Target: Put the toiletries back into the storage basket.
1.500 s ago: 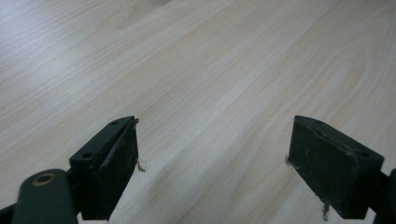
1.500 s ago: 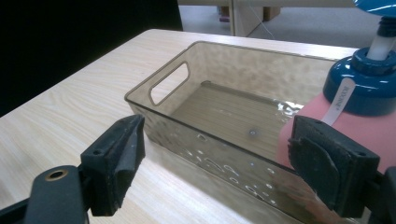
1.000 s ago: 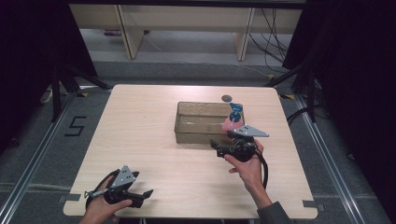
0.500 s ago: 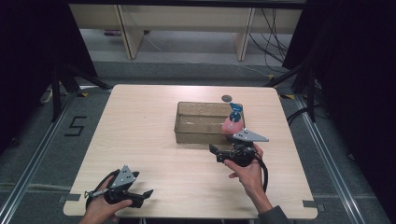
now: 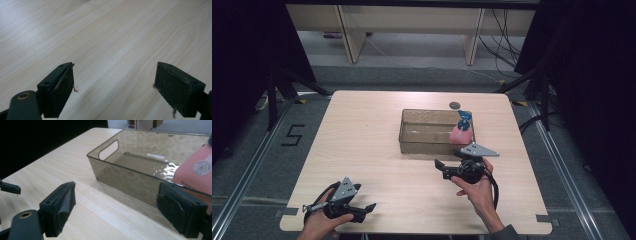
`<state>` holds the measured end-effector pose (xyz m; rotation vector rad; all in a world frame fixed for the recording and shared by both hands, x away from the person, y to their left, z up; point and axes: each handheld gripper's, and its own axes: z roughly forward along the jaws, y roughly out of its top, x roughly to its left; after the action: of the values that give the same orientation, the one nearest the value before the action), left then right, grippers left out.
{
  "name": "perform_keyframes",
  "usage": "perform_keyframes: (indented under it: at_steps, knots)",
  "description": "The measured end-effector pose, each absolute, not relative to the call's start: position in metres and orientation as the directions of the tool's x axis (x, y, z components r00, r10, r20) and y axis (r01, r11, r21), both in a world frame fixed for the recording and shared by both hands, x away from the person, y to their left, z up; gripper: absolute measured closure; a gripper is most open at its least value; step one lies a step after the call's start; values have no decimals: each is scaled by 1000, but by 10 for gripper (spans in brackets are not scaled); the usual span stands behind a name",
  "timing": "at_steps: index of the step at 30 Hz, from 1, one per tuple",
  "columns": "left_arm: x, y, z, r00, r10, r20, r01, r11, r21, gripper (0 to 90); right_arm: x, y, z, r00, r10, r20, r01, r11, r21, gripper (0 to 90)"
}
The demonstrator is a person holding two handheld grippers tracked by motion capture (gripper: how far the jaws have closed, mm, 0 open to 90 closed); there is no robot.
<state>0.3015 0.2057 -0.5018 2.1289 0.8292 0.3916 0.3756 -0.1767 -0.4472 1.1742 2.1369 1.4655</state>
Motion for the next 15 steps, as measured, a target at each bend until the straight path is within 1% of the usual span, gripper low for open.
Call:
perform_keyframes:
  at_steps: [2,3,6,7,8,9,10,12,14,15]
  knots:
    - [301,206,-502,737,676,0,428,-466,774,154,374,-176,-449,-619,757,210,464,136,875,160]
    - [301,206,-502,737,676,-1,429,-466,774,154,374,-175,-450,-622,759,194,451,145,881,160]
    - [301,206,-502,737,676,-1,429,-466,774,154,370,-173,-451,-623,752,217,473,140,870,158]
    - [301,206,-502,737,676,-1,429,-467,773,154,370,-174,-451,-633,752,187,452,162,877,158]
    - [301,206,-502,737,676,-1,429,-467,773,154,368,-173,-451,-627,750,210,466,145,873,158]
    - [301,206,-502,736,676,-1,429,-466,773,154,369,-173,-453,-646,742,181,437,164,885,158]
    - [301,206,-502,737,676,-1,429,-466,773,154,365,-171,-452,-617,754,224,476,132,870,158]
    - [302,207,-501,742,671,11,425,-482,767,154,365,-172,-453,-643,737,208,466,160,870,158]
    - [302,207,-501,741,671,10,425,-482,766,154,364,-172,-454,-638,748,183,454,174,874,158]
    - [302,207,-501,742,671,10,425,-482,766,154,362,-170,-455,-634,747,199,460,159,873,158]
